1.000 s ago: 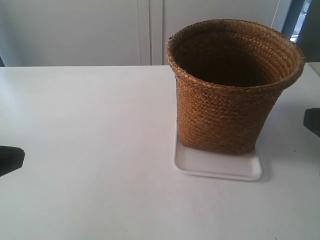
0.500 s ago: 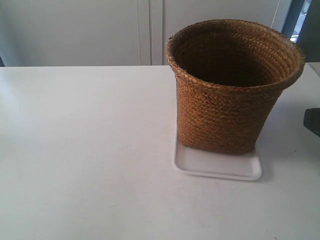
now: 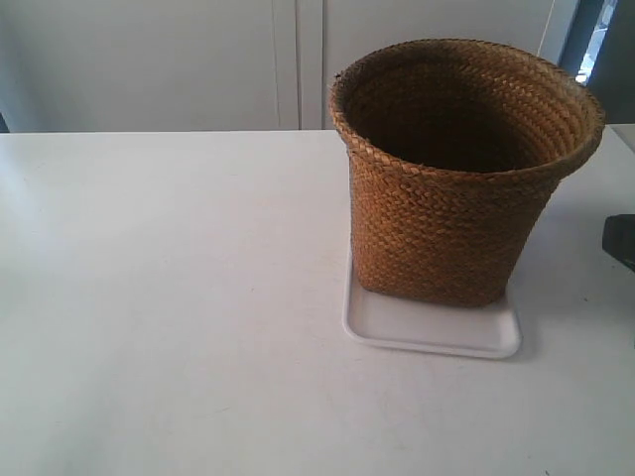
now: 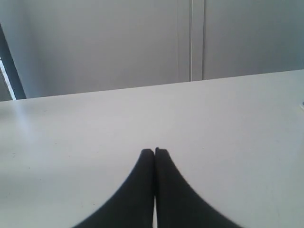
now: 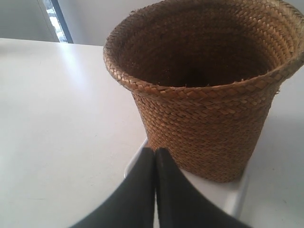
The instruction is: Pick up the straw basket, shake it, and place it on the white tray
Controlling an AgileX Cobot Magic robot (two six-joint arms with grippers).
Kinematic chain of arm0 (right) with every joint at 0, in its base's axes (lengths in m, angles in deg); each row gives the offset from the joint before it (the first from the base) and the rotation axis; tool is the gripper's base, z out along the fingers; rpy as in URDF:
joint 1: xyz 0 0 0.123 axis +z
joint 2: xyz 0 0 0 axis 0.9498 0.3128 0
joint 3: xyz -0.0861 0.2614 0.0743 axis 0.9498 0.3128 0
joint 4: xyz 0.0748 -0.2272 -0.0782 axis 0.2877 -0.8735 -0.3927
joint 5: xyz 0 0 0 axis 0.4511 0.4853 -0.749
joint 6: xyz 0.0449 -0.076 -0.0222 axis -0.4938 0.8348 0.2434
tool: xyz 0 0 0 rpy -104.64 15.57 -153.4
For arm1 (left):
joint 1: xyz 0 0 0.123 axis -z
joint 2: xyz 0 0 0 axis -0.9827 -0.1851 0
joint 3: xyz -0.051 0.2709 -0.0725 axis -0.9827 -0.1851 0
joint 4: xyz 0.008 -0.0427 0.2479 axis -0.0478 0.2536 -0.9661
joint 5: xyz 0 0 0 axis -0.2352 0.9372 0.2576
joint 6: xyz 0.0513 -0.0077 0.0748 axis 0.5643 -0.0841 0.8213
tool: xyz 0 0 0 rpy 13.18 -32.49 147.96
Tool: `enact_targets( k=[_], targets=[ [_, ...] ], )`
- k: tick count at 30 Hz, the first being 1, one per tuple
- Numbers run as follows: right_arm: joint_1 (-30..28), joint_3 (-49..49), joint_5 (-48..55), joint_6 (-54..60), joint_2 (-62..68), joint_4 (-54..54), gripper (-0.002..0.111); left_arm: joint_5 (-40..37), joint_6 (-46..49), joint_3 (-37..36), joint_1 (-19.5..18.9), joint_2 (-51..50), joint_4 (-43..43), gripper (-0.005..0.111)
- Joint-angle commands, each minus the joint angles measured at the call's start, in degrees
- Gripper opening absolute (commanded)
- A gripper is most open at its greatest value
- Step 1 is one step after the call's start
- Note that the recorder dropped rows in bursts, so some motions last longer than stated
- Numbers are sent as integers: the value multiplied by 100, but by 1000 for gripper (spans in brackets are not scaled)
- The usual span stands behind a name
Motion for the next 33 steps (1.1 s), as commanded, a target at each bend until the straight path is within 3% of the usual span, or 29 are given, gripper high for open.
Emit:
enact_targets(
  k=[1, 27, 33],
  targets=[
    [2, 38, -41, 40, -35, 17, 0, -55, -75, -27, -31, 46, 58, 0],
    [2, 38, -41, 62, -35, 17, 0, -55, -75, -27, -31, 46, 58, 0],
    [-9, 142, -175, 509, -235, -449, 0, -55, -75, -27, -31, 46, 58, 0]
  ],
)
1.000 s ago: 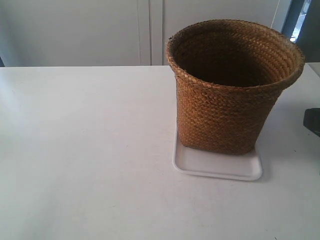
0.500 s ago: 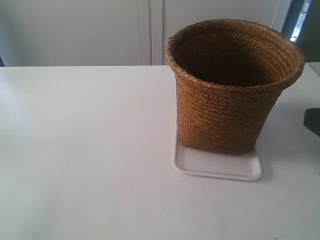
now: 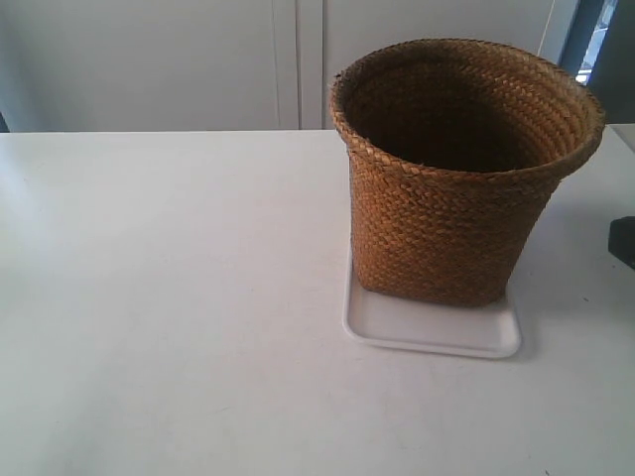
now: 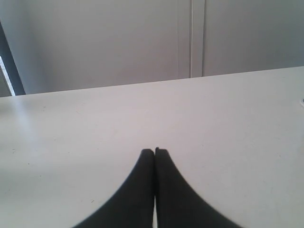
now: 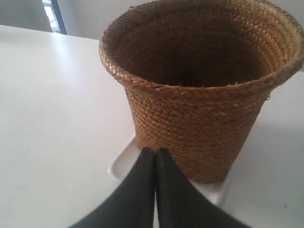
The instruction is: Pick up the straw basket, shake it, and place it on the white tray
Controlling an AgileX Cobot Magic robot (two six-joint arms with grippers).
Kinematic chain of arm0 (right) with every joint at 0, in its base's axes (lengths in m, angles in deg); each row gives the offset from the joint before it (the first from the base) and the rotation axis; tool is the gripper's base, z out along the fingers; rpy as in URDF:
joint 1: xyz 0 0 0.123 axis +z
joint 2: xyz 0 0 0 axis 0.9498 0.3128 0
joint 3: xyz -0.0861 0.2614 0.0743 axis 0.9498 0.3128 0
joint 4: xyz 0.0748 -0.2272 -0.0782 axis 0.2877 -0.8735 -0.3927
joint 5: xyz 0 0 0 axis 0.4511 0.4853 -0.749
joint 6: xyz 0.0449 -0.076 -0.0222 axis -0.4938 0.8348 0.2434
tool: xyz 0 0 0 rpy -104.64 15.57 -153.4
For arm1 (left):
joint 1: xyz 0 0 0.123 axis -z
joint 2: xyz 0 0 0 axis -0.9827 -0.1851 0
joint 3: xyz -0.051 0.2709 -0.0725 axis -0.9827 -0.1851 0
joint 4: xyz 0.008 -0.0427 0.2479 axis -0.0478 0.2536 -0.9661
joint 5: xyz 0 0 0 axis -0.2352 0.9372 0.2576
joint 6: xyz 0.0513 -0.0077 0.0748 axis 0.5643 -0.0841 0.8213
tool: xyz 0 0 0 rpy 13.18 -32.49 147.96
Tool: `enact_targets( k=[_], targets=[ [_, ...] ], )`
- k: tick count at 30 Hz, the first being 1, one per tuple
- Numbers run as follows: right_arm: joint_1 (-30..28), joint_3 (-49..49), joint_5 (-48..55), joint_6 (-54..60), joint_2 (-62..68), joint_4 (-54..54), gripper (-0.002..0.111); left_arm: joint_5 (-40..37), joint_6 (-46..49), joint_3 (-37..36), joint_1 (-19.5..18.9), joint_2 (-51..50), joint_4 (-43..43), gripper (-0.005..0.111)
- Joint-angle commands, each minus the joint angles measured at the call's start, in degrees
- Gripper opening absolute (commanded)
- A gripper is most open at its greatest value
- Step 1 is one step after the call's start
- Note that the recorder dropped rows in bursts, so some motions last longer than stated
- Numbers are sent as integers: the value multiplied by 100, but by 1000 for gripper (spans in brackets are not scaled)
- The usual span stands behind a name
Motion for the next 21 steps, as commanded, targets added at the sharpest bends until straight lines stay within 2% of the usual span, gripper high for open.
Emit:
enact_targets(
  k=[1, 6, 10, 13, 21],
  targets=[
    [-9, 190, -263, 201, -282, -173, 0, 18, -51, -23, -18, 27, 58, 0],
    [-9, 738, -1613, 115, -828, -70, 0, 18, -51, -23, -18, 27, 58, 0],
    [-9, 1522, -3120, -177, -1386, 40, 0, 18, -51, -23, -18, 27, 58, 0],
    [-9, 2042, -3854, -464, -1833, 40, 0, 18, -51, -23, -18, 27, 58, 0],
    [-9, 2886, -4332, -515, -2535, 17, 0, 18, -51, -23, -18, 27, 58, 0]
  ],
)
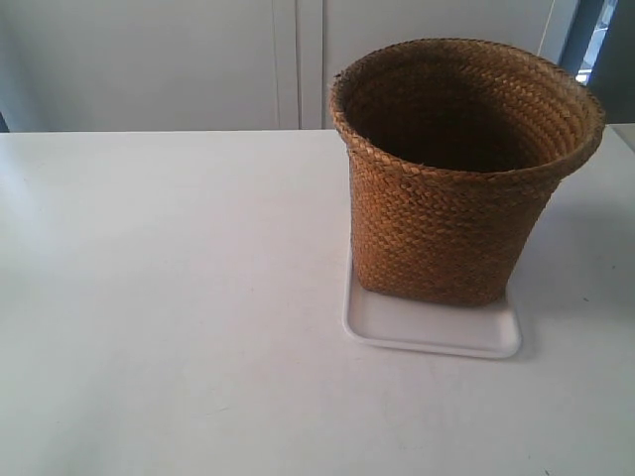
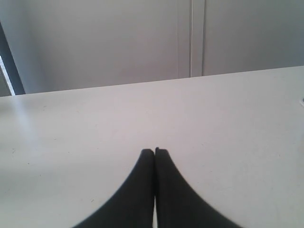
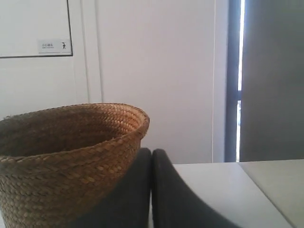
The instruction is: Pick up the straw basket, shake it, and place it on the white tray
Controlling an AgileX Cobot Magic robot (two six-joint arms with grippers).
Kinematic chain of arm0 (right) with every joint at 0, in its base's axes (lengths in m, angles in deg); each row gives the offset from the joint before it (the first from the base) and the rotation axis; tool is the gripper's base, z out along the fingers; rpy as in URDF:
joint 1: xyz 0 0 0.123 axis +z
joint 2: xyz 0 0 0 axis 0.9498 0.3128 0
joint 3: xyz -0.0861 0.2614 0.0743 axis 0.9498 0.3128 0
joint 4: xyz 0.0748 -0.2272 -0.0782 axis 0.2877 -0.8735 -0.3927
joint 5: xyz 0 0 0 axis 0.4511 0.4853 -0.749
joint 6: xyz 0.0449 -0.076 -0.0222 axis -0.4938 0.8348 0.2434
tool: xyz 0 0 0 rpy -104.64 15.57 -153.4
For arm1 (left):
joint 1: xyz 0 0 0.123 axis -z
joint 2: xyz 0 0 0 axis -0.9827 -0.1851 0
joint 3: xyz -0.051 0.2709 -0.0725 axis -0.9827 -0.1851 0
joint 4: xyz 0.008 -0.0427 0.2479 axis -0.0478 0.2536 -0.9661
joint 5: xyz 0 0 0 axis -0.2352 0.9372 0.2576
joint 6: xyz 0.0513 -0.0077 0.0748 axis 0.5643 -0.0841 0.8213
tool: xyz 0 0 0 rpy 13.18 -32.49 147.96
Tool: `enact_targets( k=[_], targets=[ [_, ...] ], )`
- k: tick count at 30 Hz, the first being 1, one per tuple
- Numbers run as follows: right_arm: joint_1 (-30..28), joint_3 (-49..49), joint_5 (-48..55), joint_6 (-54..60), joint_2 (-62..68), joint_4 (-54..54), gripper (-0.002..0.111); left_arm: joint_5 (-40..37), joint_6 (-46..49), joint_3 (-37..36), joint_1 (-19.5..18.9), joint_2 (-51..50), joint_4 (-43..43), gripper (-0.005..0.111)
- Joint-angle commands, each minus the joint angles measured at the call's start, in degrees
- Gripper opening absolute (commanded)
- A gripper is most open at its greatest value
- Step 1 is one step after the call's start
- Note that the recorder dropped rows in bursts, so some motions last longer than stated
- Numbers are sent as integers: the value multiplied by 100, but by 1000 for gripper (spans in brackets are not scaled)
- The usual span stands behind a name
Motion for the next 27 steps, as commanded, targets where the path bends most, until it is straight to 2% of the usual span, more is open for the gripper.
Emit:
enact_targets(
  k=[1, 27],
  targets=[
    [-9, 336, -321, -53, -316, 6, 0, 30, -51, -23, -18, 27, 58, 0],
    [-9, 336, -449, -52, -527, 6, 0, 30, -51, -23, -18, 27, 58, 0]
  ],
)
